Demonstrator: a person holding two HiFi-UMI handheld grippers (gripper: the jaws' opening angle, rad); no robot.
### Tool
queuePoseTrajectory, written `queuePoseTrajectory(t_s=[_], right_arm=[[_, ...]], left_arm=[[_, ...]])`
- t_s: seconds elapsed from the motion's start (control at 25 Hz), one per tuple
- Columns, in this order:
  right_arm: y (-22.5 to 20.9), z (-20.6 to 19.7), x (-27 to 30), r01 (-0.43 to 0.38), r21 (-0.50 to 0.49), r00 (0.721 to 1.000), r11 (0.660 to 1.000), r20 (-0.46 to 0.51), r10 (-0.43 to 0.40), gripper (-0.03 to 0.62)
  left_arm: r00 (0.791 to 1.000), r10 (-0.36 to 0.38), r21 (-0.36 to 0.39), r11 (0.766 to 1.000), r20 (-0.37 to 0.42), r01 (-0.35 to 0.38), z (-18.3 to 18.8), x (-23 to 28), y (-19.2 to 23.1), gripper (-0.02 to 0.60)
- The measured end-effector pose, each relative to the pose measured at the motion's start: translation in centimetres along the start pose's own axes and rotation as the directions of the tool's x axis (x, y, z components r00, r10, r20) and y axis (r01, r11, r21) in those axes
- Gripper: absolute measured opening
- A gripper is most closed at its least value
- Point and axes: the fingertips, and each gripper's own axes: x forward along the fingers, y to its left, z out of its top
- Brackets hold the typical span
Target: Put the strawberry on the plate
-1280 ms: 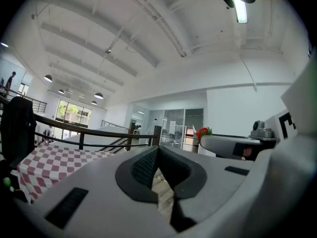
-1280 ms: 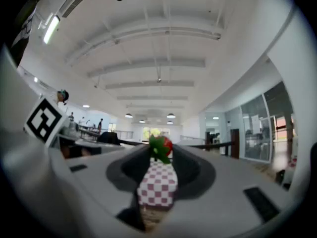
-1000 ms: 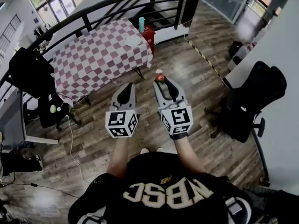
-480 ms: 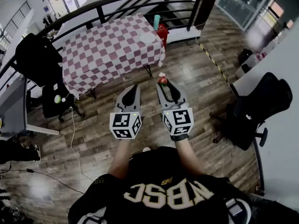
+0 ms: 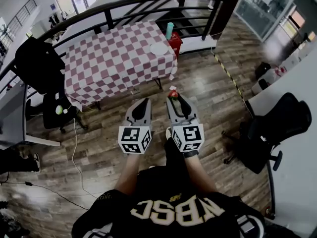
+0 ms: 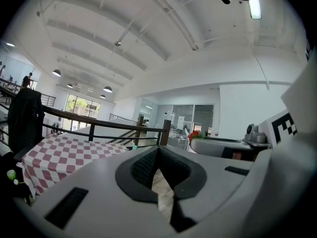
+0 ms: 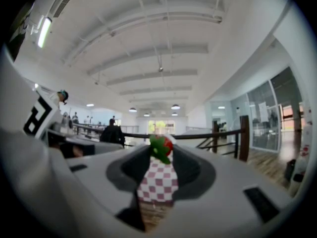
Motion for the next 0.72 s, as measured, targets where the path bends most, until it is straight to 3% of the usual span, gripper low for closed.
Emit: queuePoseTrajectory(t_s=[0.2, 0.48, 0.72], right_arm=[[-6.1, -0.6, 6.6, -0.039, 0.018, 0.999, 0.999, 0.006, 0.039, 0.144], [-12.6, 3.3, 16.3, -0.114, 0.011, 0.991, 0.993, 0.07, 0.113, 0.144], [-19.1, 3.3, 20.6, -0.117, 0.038, 0.991, 0.992, 0.075, 0.113, 0.144]], left_arm=[[0.999, 0.046, 0.013, 0.999, 0.003, -0.046, 0.1, 8.0, 1.4, 0.015], [0.995, 0.084, 0.055, 0.995, 0.051, -0.087, 4.7, 18.7, 3.0, 0.015], [0.995, 0.096, 0.051, 0.994, 0.027, -0.097, 4.2, 26.5, 2.4, 0.015]])
